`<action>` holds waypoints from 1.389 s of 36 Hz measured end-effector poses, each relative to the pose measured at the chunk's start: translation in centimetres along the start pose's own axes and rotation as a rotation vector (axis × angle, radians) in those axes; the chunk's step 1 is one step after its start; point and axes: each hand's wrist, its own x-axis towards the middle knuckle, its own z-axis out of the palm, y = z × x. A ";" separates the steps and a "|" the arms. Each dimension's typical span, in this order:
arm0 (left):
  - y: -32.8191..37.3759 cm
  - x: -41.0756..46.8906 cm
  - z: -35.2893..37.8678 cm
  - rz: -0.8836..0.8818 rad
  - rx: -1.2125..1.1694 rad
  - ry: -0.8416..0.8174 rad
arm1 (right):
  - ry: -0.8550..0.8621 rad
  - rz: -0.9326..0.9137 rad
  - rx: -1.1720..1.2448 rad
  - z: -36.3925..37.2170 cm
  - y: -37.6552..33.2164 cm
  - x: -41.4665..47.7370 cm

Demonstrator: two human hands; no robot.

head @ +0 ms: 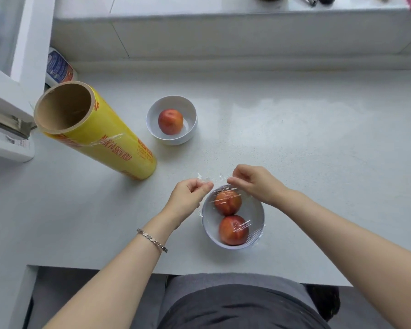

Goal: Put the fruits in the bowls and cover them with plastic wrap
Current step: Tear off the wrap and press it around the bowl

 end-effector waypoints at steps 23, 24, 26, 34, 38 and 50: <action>-1.2 0.9 3.5 0.152 0.031 0.595 | 0.168 -0.164 -0.263 1.2 -0.3 1.3; -1.2 1.0 3.6 0.152 0.013 0.617 | 0.215 -0.181 -0.280 1.5 -0.2 1.4; -1.1 1.4 3.8 0.136 -0.010 0.651 | 0.310 -0.207 -0.291 2.2 0.3 1.6; -1.2 2.1 3.8 0.061 -0.173 0.733 | 0.477 -0.155 -0.188 3.3 0.7 2.1; -0.7 2.3 3.5 -0.017 -0.273 0.749 | 0.447 -0.085 -0.091 3.5 0.8 2.7; -1.7 3.5 2.9 -0.178 -0.361 0.816 | 0.382 0.049 0.014 3.4 1.2 2.9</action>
